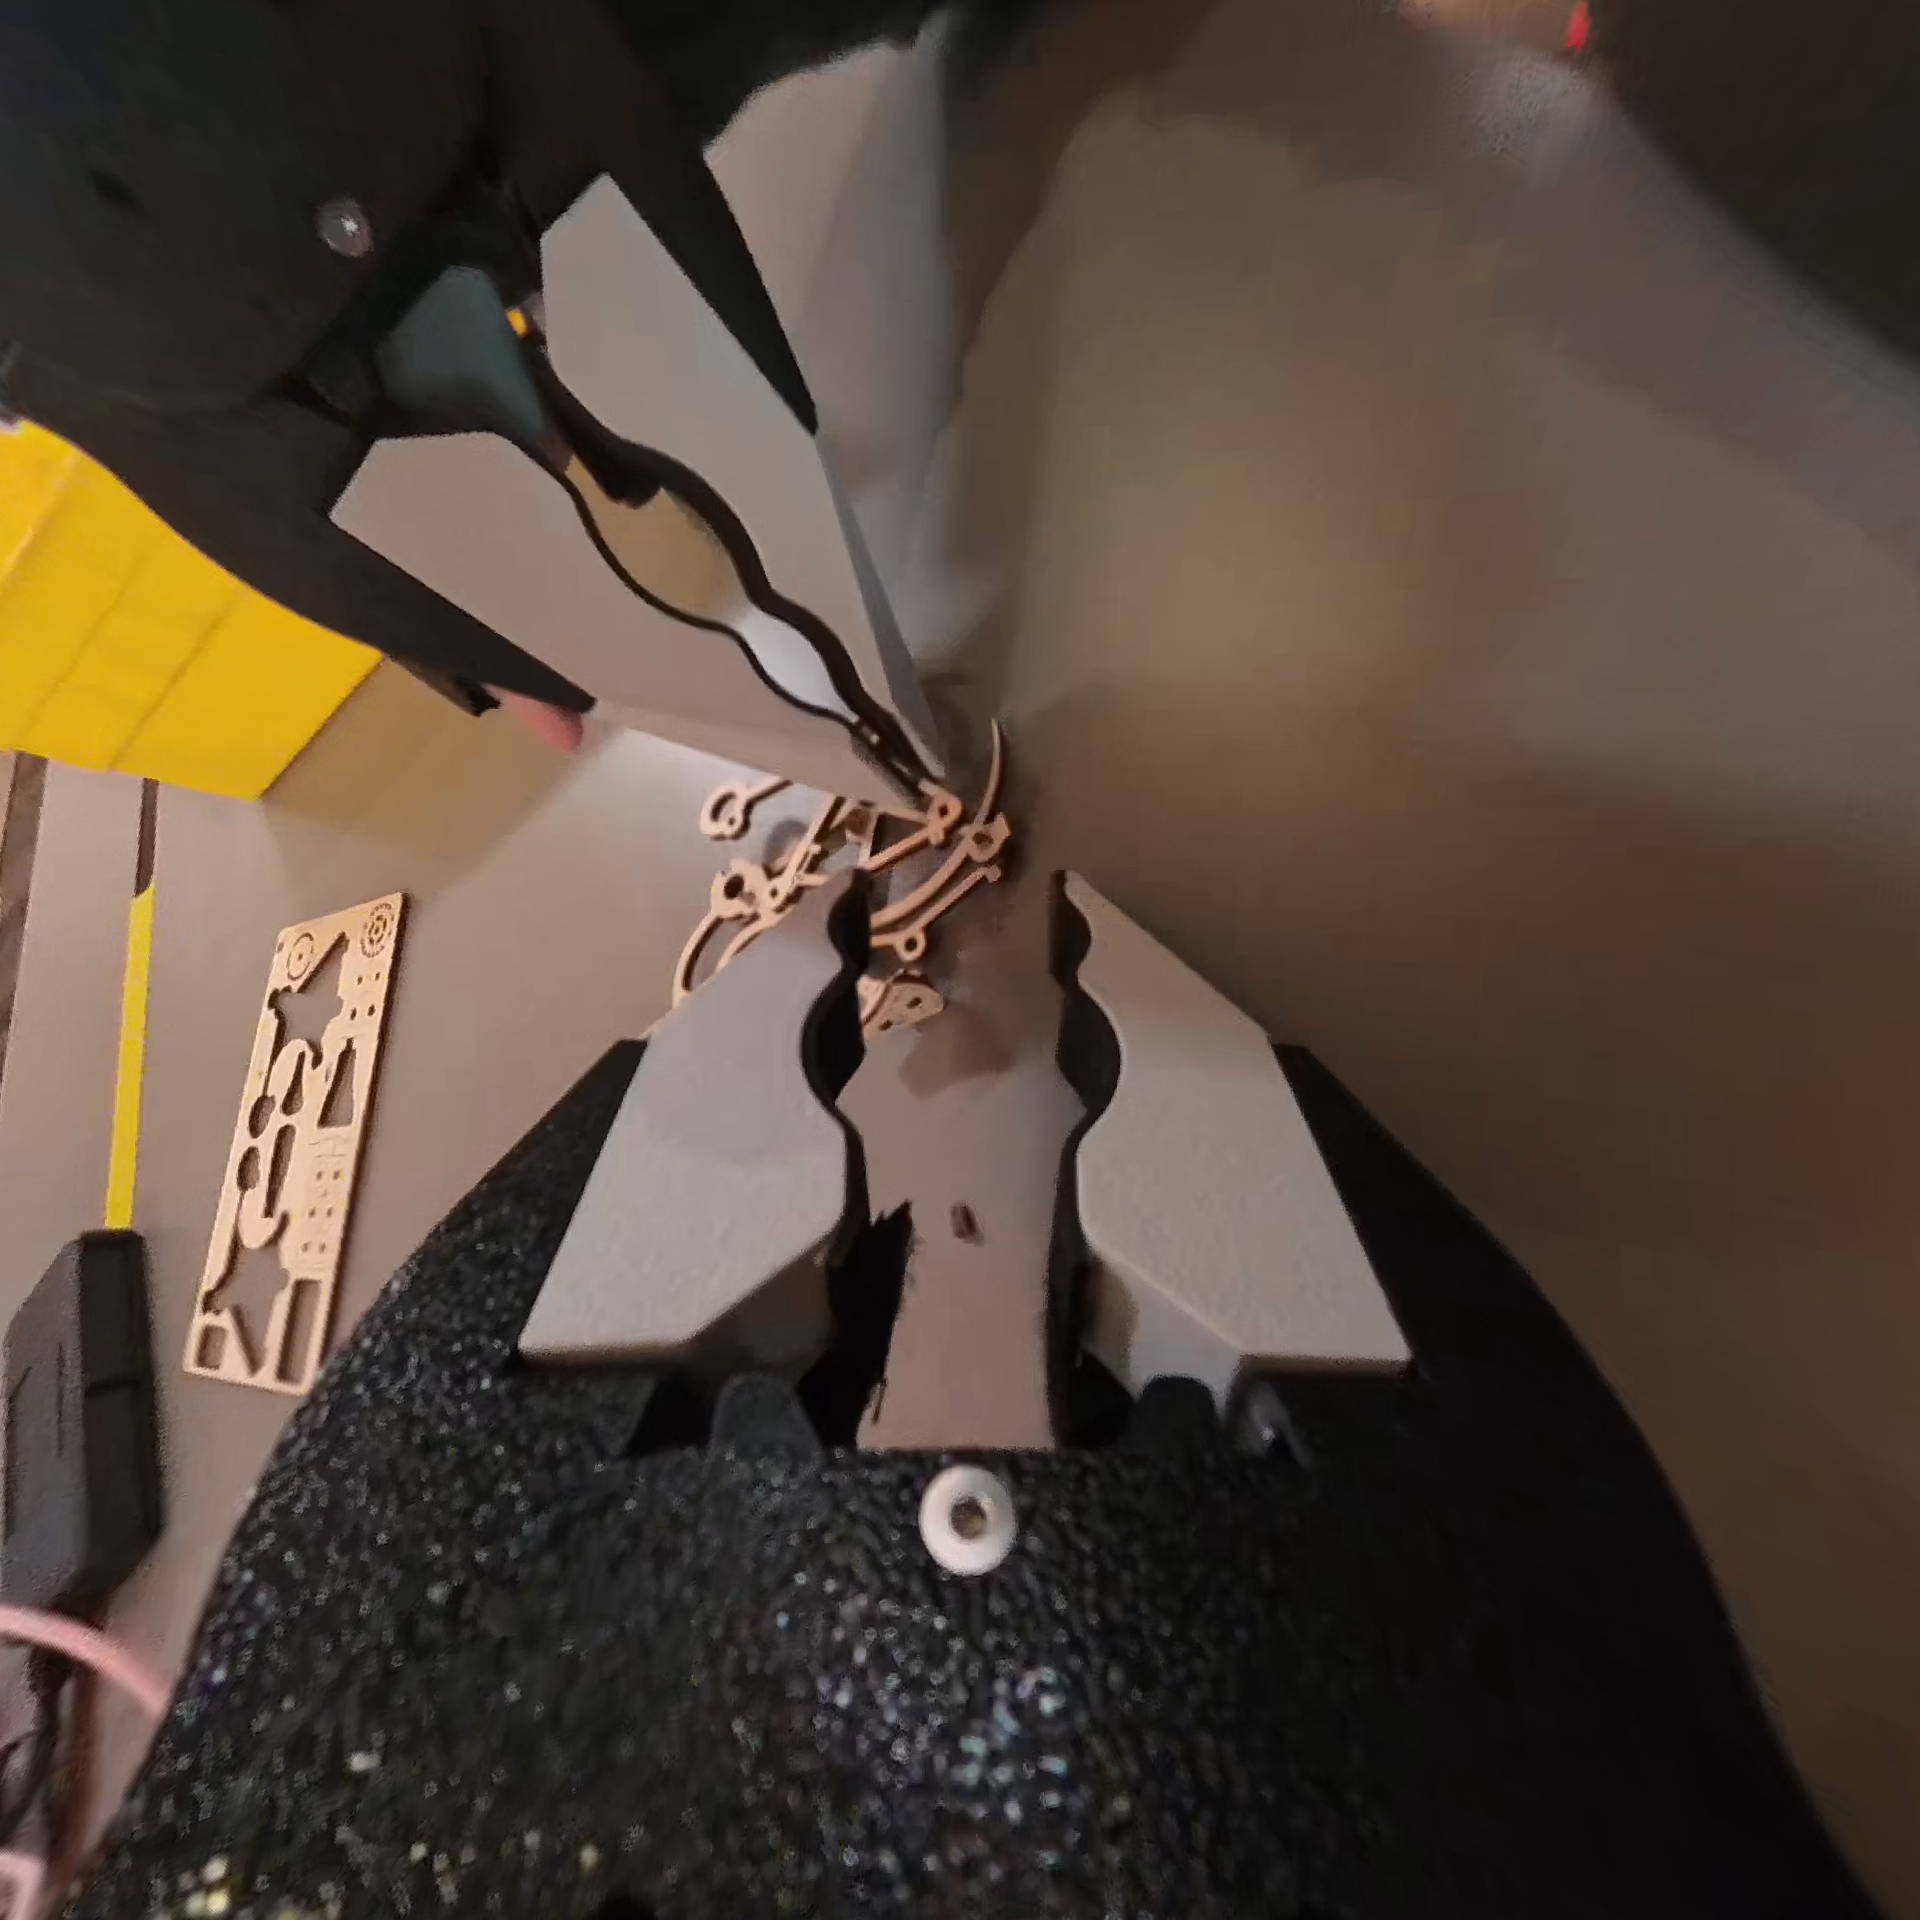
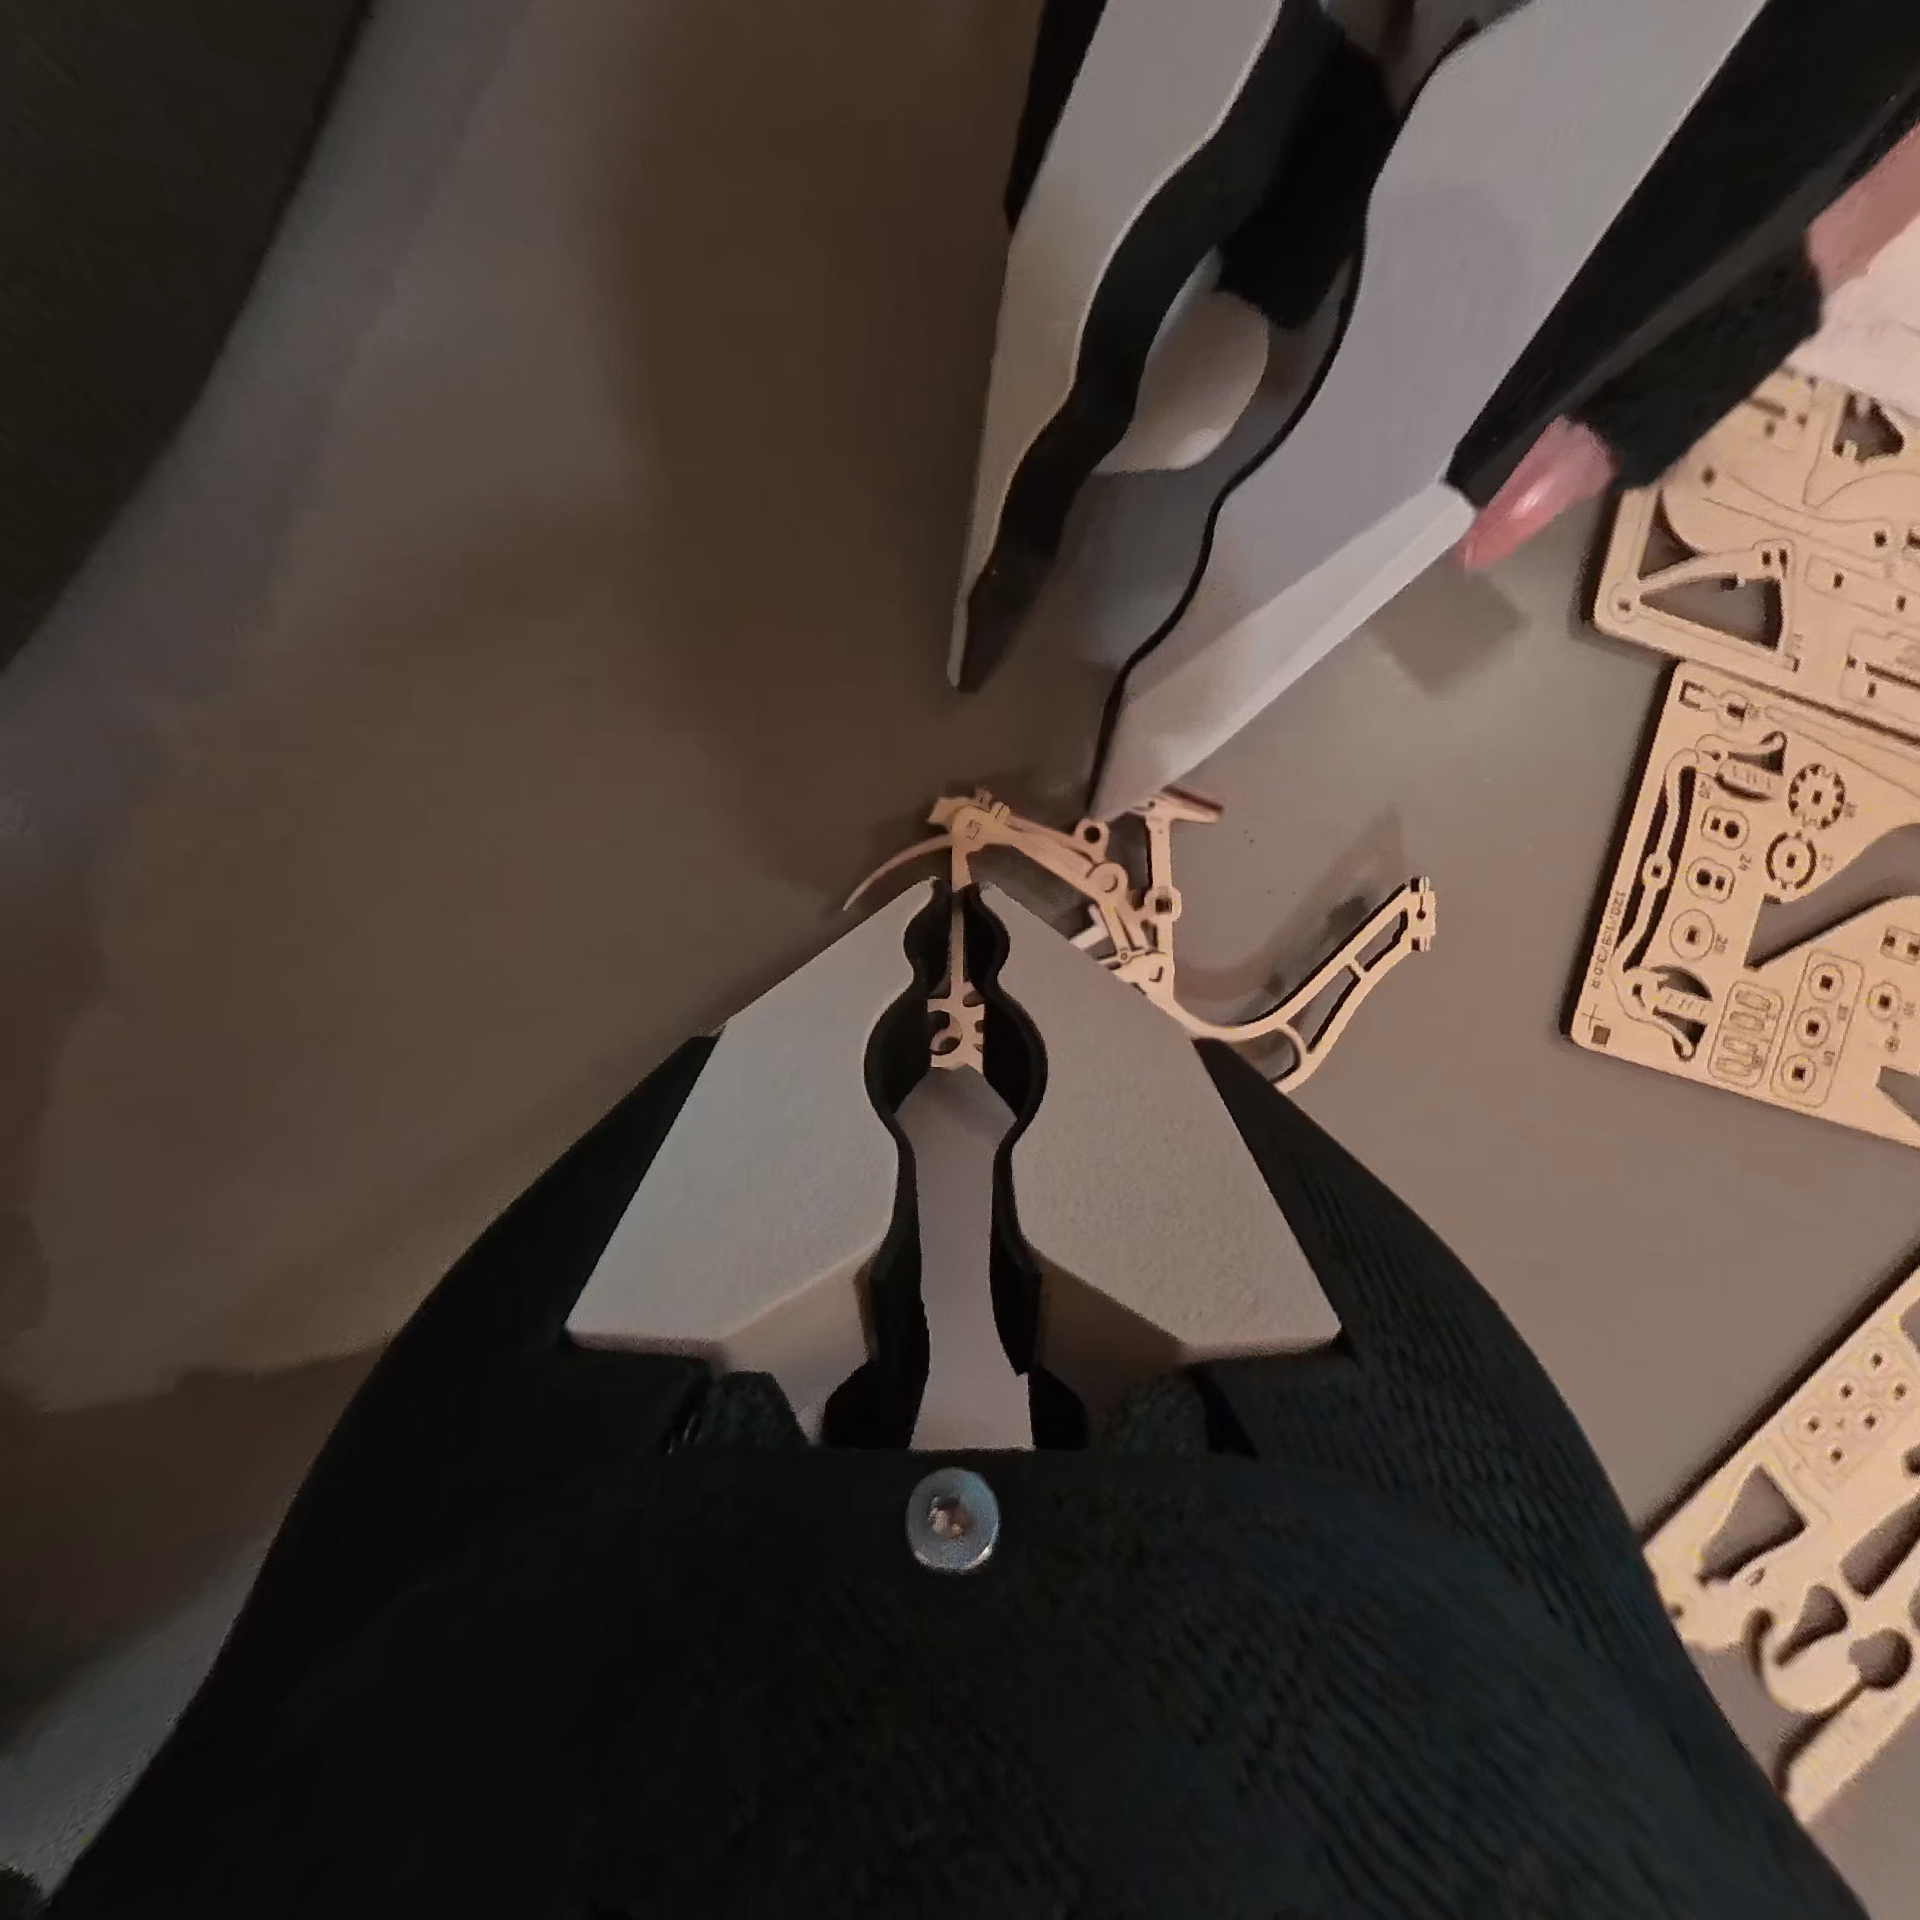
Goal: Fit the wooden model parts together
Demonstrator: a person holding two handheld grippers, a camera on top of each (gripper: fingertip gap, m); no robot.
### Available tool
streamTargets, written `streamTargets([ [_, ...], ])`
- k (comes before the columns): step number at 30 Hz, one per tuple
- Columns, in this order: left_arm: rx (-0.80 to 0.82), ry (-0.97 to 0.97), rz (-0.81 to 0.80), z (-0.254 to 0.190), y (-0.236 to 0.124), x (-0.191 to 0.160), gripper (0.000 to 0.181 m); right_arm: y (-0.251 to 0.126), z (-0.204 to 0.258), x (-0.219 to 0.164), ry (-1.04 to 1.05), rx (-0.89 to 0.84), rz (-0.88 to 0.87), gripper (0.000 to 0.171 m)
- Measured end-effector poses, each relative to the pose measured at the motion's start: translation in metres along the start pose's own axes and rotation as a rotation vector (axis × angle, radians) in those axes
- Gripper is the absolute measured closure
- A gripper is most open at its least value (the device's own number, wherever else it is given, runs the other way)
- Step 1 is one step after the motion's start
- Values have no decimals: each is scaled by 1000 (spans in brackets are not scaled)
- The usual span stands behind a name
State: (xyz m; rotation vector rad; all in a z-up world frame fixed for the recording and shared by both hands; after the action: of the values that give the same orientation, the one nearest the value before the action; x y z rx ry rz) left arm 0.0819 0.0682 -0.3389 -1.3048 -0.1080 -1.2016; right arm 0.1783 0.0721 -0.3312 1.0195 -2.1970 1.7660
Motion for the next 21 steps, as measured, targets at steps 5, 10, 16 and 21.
streamTargets([
  [5,108,-36,-135,-1,-10,2,147,-2,-6,6,-69,71,-17,171],
  [10,272,-44,-173,-9,-12,6,141,-2,-6,8,-96,124,-4,171],
  [16,265,-148,-197,-16,-5,14,142,-1,-7,10,-182,139,20,171],
  [21,270,-167,-157,-17,-2,11,143,1,-5,10,-295,141,81,171],
])
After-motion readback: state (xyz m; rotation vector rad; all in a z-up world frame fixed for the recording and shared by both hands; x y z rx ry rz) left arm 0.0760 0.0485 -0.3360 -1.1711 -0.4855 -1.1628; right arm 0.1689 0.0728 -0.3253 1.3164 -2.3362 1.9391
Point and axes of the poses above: each gripper's, where its closed fingertips meet, y out along the fingers, x out of its top, z = x × y across the jaws, the point moved 6 cm from there along -y, back along the fingers, and after that the axes turned 12 degrees about -x, right-handed, at the moved point
